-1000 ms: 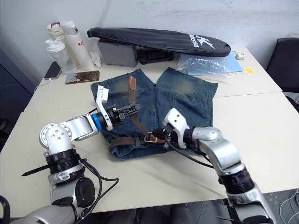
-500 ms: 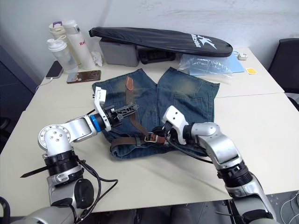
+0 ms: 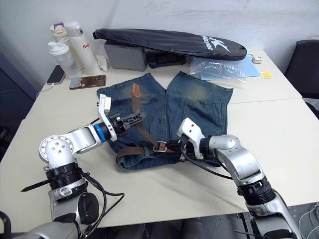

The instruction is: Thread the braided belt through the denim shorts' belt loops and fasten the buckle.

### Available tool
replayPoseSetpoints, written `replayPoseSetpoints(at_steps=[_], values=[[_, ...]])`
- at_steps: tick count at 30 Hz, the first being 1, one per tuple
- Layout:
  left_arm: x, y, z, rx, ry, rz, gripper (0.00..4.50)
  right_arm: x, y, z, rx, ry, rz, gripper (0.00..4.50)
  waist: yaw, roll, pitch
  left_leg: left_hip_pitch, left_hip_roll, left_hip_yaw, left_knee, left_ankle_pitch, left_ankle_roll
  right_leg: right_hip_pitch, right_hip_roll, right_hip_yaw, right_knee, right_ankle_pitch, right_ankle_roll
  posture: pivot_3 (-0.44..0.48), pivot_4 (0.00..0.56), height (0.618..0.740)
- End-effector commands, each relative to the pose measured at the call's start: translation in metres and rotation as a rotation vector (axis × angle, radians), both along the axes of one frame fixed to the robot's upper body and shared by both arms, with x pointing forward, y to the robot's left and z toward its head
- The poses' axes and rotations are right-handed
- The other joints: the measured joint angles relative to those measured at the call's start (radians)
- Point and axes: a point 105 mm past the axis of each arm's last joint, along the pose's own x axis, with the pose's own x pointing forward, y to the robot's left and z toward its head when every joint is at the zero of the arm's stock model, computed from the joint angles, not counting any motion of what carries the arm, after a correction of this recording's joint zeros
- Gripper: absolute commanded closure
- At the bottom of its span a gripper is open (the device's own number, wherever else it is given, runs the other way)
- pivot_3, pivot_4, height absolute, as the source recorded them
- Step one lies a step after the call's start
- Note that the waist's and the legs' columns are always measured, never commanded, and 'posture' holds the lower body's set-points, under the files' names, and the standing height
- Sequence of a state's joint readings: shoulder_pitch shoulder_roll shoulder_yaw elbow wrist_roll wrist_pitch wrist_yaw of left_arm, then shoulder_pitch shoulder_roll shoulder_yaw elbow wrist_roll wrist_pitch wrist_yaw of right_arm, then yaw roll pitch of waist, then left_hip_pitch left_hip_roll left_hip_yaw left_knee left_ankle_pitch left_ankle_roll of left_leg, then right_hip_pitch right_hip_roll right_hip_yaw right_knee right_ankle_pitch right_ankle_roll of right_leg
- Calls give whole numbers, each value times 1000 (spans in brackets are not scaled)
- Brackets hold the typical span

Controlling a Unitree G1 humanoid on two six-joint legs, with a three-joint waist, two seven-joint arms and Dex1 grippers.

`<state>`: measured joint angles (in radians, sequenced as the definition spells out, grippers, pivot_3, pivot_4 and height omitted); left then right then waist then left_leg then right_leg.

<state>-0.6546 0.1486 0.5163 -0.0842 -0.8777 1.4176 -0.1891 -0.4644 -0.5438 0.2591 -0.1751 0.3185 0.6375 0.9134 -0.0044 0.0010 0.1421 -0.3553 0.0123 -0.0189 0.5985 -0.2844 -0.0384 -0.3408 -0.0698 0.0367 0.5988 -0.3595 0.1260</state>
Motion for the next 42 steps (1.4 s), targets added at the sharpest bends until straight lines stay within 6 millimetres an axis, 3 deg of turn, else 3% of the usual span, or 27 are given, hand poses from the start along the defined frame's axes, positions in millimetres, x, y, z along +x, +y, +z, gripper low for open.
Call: replayPoseSetpoints(at_steps=[1,14,30,36,42], values=[[-4,0,13,-6,-63,-10,4500,2,0,0,-2,-28,5,4475,0,0,0,0,0,0,0,0,0,0,0,0,-1,0,0,0,150,740],[-5,1,13,-9,-63,4,4500,5,16,9,52,-51,55,4475,0,0,0,0,0,0,0,0,0,0,1,0,-2,0,0,0,150,740],[-8,10,10,8,-55,32,4500,14,27,-6,34,-34,84,4475,-3,0,0,0,1,0,-1,0,0,0,1,0,-1,0,0,0,150,740],[-10,18,3,40,-39,42,4500,13,34,4,136,-42,102,4475,-7,0,0,0,1,0,-1,0,-1,0,1,0,-1,0,0,0,150,740],[-8,25,1,63,-37,58,4500,11,27,-12,123,20,113,4475,-14,0,0,0,2,0,-2,0,-1,0,2,0,2,0,0,0,150,740]])
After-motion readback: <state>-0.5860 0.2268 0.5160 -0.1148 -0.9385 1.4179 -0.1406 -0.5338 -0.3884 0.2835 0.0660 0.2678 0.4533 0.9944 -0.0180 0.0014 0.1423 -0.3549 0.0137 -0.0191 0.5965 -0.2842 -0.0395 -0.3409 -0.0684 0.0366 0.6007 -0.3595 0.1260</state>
